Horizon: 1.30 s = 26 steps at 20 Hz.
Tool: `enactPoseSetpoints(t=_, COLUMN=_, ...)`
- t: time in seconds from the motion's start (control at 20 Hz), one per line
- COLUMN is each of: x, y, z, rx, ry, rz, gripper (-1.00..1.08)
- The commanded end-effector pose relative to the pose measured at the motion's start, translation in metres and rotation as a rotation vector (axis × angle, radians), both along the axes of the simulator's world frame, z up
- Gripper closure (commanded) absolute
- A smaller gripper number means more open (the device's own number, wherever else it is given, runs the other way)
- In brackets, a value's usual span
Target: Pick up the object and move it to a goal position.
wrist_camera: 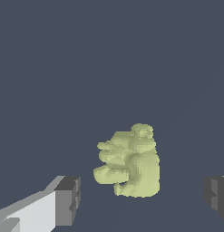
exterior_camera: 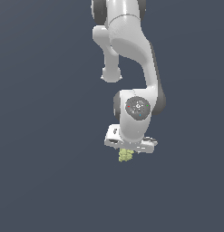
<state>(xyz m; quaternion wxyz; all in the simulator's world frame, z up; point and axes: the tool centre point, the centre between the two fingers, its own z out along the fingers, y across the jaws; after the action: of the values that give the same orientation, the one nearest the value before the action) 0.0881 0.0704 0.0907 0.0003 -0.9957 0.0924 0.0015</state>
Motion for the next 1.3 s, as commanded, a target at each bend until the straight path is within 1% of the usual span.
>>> enactPoseSetpoints(t=0.0, x=0.003, y=0.001, z=-0.003, rx=-0.001, ry=-0.002, rz=-0.011, gripper=-0.92)
enactPoseSetpoints(t=0.35, x=0.003, y=0.002, z=-0.007, rx=-0.001, ry=-0.002, rz=-0.012, gripper=-0.92)
enactPoseSetpoints(t=0.8, x=0.003, y=0.002, z=-0.05, rx=-0.001, ry=-0.003, rz=-0.014, gripper=-0.92)
enactPoseSetpoints(t=1.1, x=0.004, y=0.002, z=-0.054, rx=-0.001, ry=-0.003, rz=-0.014, gripper=-0.92)
enactPoseSetpoints(t=1.15, x=0.004, y=0.002, z=-0.054, rx=-0.001, ry=-0.003, rz=-0.014, gripper=1.08)
enactPoseSetpoints(t=1.25, x=0.004, y=0.002, z=-0.054, rx=-0.001, ry=-0.003, rz=-0.014, gripper=1.08)
